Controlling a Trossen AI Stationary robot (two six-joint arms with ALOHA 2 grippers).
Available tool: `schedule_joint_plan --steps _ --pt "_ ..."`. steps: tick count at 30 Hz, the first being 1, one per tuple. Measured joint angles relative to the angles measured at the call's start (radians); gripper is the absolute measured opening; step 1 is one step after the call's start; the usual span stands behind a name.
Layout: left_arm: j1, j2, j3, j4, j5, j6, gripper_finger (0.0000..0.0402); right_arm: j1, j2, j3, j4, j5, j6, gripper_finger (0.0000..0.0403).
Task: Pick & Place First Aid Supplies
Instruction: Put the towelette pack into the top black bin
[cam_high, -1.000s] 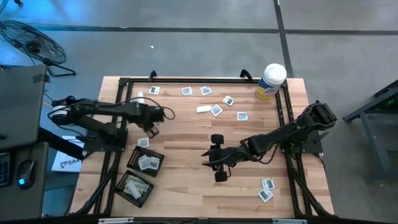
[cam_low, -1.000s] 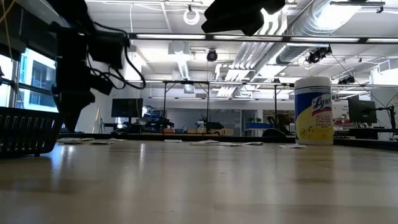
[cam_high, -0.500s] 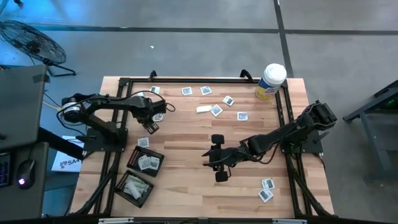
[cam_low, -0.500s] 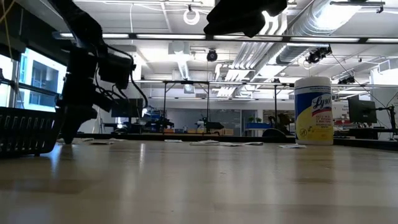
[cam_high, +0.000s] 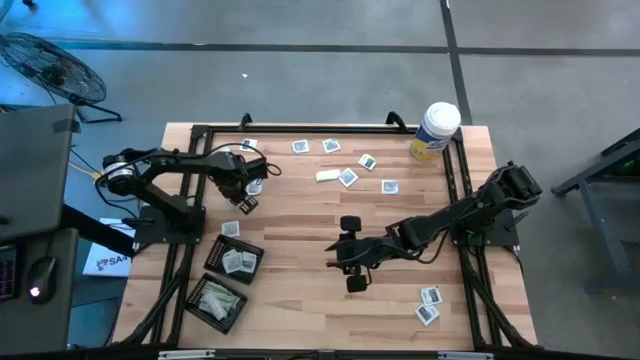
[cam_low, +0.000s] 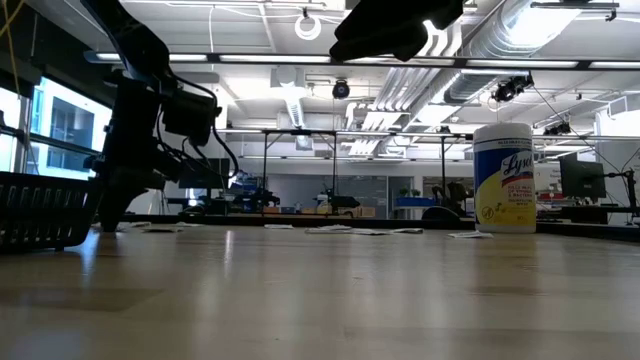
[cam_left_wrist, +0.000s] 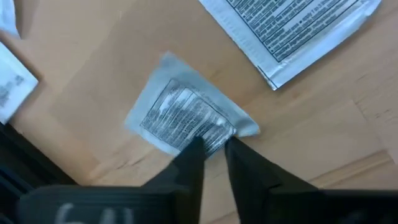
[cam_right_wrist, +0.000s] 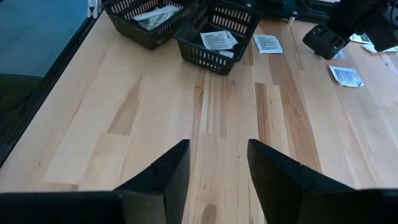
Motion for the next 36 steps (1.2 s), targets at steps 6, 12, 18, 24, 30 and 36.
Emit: schedule_joint_plan --steps 6,12,18,24,30,36 --pt "-0.007 -0.019 0.014 -0.015 0.012 -0.042 0.0008 0.0 0.0 0.0 0.0 0.0 0.0 0.0154" --pt "-0.139 -0.089 0.083 -0.074 0.075 -0.147 0.0003 -0.003 0.0 0.0 -0.002 0.0 0.0 0.0154" --pt "-0.403 -0.164 0.161 -0.162 0.106 -0.323 0.0002 -0.003 0.0 -0.018 0.007 0.002 0.002 0.0154" --pt "-0.723 -0.191 0.247 -0.23 0.118 -0.568 0.0001 -0.003 0.001 -0.091 0.082 0.004 0.042 0.0154" --pt "-1.014 -0.19 0.305 -0.189 0.067 -0.784 0.0 -0.003 0.001 -0.106 0.119 0.004 0.044 0.0154" --pt "-1.203 -0.165 0.268 -0.183 -0.025 -0.976 0.0 -0.026 0.001 -0.106 0.132 0.005 -0.04 0.0154"
